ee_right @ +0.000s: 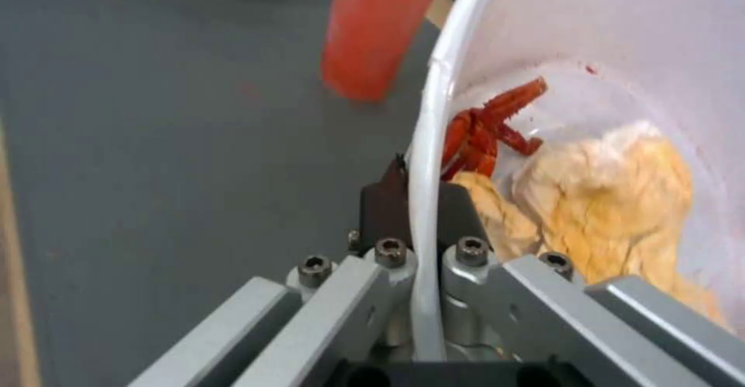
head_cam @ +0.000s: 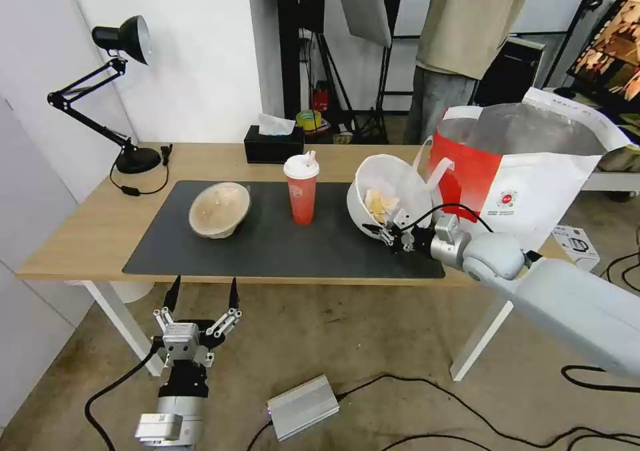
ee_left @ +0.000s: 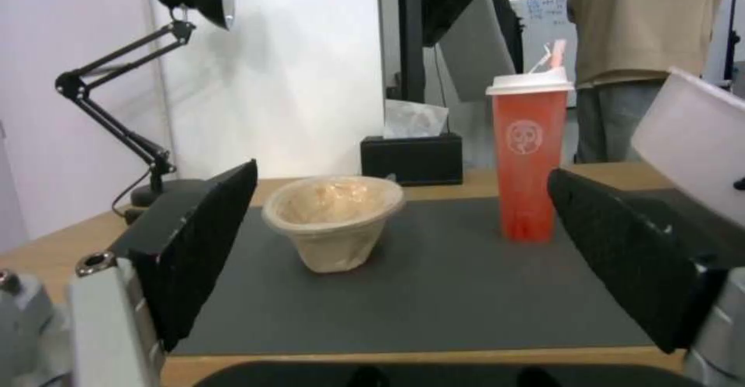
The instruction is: Pick up the trash from the table and place it into the takeout bag.
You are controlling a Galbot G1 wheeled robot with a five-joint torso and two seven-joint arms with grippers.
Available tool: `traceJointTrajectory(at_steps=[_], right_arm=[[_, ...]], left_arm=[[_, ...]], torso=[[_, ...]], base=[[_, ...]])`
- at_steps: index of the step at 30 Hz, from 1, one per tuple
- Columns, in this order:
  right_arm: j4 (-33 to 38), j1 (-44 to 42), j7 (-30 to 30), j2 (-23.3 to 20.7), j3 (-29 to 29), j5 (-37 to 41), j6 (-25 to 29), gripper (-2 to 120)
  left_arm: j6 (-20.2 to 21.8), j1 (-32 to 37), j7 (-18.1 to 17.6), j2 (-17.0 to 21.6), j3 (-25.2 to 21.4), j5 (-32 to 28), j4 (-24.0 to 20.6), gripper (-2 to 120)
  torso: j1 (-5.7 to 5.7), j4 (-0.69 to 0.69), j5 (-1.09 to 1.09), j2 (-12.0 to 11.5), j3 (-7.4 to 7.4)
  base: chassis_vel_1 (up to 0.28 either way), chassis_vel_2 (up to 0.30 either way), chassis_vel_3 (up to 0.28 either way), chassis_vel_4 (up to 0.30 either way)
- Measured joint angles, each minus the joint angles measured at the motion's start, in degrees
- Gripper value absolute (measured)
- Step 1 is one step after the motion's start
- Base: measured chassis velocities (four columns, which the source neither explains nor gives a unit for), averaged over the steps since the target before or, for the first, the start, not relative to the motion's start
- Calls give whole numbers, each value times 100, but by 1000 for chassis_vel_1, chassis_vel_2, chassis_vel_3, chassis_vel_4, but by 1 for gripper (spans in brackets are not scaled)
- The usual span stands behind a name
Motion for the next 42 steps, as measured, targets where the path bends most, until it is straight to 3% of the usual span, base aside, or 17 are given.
traceJointTrajectory(at_steps=[24, 42], right_arm=[[1193, -52, 138, -550, -19, 34, -75, 0], [2474, -338, 215, -1108, 68, 65, -209, 0]], left_arm=[[0, -12, 1, 18, -11, -45, -69, 100], [48, -34, 8, 88, -33, -143, -246, 100]], torso=[[0, 0, 0, 0, 0], [0, 0, 0, 0, 0]], base=[[0, 0, 0, 0], [0, 0, 0, 0]])
